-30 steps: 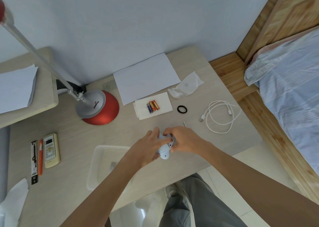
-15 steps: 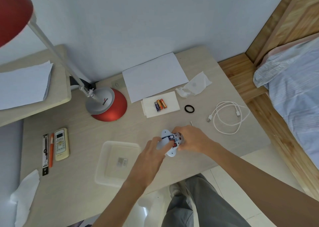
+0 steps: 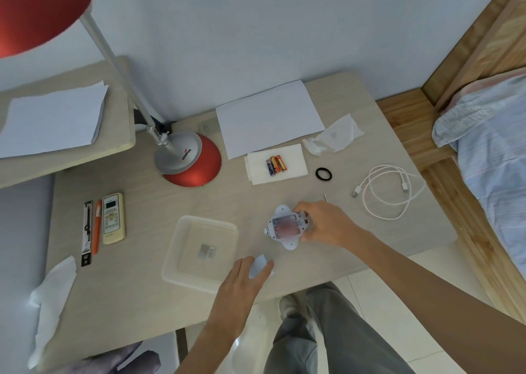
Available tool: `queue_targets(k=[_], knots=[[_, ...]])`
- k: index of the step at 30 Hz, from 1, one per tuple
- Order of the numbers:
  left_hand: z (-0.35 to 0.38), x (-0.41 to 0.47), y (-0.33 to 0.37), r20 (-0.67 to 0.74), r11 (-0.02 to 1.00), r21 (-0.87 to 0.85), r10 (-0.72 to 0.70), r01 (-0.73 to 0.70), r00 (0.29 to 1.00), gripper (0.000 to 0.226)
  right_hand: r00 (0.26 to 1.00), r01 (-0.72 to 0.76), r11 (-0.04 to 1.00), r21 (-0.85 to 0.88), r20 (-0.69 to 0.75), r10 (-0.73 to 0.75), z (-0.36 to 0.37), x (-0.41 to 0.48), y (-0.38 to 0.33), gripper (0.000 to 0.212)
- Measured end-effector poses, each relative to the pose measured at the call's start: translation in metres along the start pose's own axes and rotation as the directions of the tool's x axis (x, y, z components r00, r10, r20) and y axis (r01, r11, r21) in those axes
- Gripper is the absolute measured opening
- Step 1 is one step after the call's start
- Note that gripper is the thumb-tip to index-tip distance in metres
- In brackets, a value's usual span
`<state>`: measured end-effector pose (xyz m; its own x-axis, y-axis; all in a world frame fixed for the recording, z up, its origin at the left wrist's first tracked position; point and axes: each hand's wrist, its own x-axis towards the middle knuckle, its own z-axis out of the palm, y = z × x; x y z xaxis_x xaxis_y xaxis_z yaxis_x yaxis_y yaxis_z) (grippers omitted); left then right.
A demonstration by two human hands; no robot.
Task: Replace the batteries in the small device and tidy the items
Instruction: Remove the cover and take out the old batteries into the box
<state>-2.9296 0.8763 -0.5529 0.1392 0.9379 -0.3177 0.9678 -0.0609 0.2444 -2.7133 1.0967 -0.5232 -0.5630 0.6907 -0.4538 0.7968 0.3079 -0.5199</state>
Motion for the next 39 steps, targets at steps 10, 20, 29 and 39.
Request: queue_targets(k=[10,20,29,39], knots=[[-0.009,0.009,-0.039,0.007,0.999,0.042,-0.03,0.03,1.0,0.103,1.0,-0.003,1.0,0.01,-0.008,0.003,0.0,-0.002,-0.002,0.056],[-0.017,0.019,-0.044,-0.01,1.0,0.024,0.0,0.001,1.0,0.08,1.0,-0.014,1.0,0.01,-0.007,0.014,0.0,-0.004,-0.003,0.055],[-0.048,0.015,-0.035,-0.124,0.99,-0.12,0.059,-0.074,0.99,0.053,1.0,-0.018,1.0,0.003,-0.015,0.018,0.002,-0.004,-0.004,0.055],[-0.105,0.053,-0.006,-0.274,0.97,-0.019,0.227,-0.242,0.935,0.044,0.999,-0.045,0.999,-0.007,-0.012,0.045,0.003,-0.003,-0.006,0.059]])
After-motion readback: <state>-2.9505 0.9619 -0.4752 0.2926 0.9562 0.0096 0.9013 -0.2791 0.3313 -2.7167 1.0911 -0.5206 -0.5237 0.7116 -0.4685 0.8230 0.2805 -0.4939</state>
